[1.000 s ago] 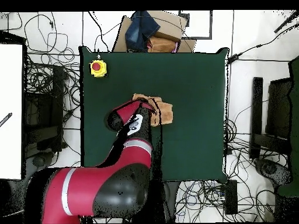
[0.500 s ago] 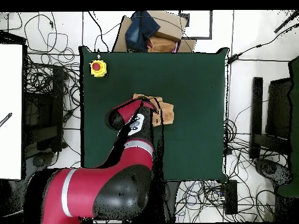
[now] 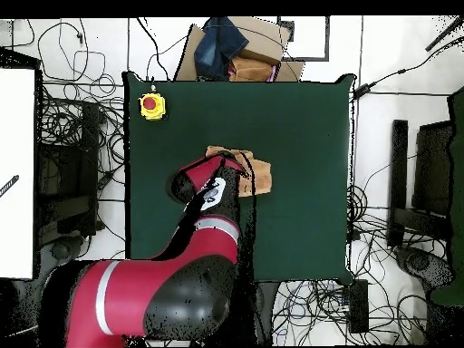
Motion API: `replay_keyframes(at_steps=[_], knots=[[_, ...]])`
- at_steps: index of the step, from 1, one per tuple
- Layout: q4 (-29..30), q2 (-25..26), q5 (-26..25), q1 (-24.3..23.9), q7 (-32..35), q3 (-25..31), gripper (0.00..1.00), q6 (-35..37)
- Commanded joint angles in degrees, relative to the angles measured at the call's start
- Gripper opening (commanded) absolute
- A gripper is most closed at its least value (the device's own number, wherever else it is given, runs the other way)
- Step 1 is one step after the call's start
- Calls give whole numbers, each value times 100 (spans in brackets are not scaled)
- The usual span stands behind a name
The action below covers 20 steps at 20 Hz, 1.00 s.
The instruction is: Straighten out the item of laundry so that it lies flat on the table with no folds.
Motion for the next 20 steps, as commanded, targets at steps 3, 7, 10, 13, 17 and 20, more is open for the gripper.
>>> replay_keyframes(at_steps=[3,7,10,13,17,20], knots=[[-179,634,-81,163,807,-84,100,59],[-189,684,-50,177,801,-106,100,42],[-225,713,-33,176,779,-105,100,49],[-153,639,-35,157,755,-85,100,34],[-79,553,-46,55,630,101,100,-56],[-25,520,-32,7,616,154,100,-69]])
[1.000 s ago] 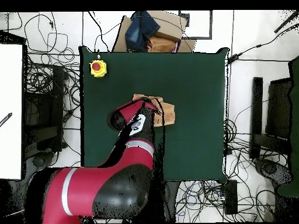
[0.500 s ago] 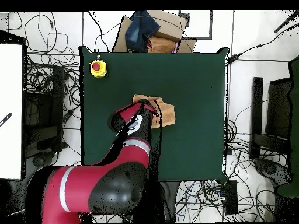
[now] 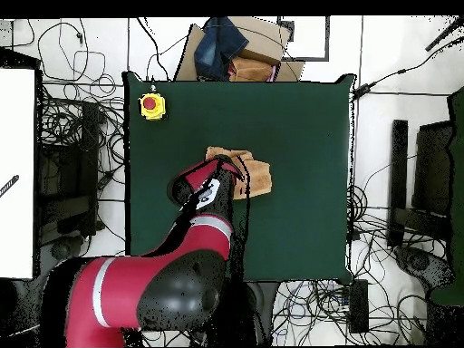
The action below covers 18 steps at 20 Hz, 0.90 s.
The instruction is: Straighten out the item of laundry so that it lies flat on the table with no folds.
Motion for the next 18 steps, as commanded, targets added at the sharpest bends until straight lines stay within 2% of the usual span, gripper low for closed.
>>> replay_keyframes(at_steps=[1,2,11,14,16,18], knots=[[146,141,-23,-164,594,354,100,-50],[144,129,-14,-184,571,385,0,-30],[178,89,6,-269,460,521,0,62],[186,89,42,-256,617,487,0,-59],[330,-22,80,-213,664,488,0,8],[708,-404,107,-160,613,604,0,93]])
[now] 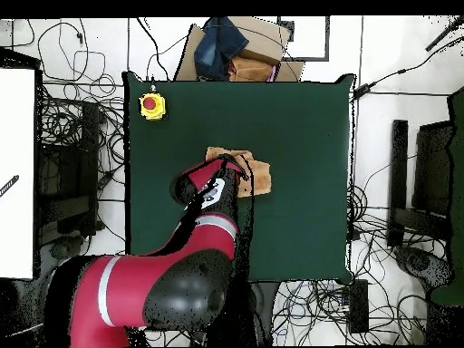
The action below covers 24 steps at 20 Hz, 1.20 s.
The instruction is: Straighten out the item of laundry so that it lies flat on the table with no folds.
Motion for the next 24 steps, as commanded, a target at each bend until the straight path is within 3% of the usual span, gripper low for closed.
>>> replay_keyframes(at_steps=[1,9,14,24], knots=[[967,-614,144,-36,611,618,0,176],[2273,-1887,382,-72,412,938,0,780],[2473,-2151,464,-45,339,964,0,1050],[3044,-2596,481,-434,104,1438,0,1088]])
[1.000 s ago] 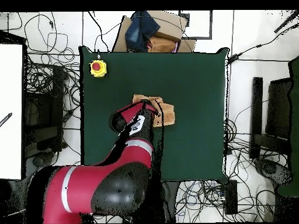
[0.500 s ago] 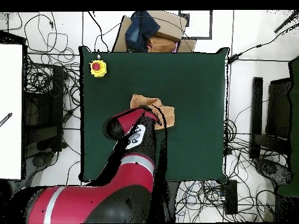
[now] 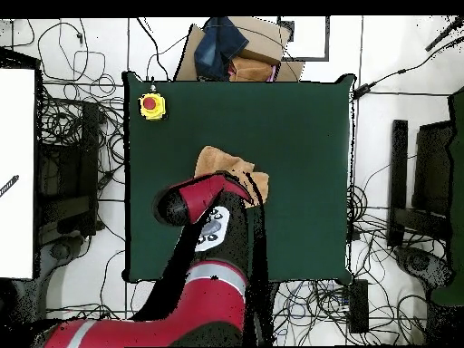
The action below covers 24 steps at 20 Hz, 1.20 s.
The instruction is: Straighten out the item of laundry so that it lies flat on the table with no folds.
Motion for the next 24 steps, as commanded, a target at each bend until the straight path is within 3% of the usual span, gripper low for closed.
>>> replay_keyframes(at_steps=[1,5,13,19,24], knots=[[1139,-531,295,-404,84,1243,0,570],[1658,-775,210,-596,68,1529,0,368],[2218,-732,-108,-394,521,1510,0,-388],[2252,-183,-251,261,1111,1025,0,-1362],[2010,479,-35,954,1434,508,0,-2168]])
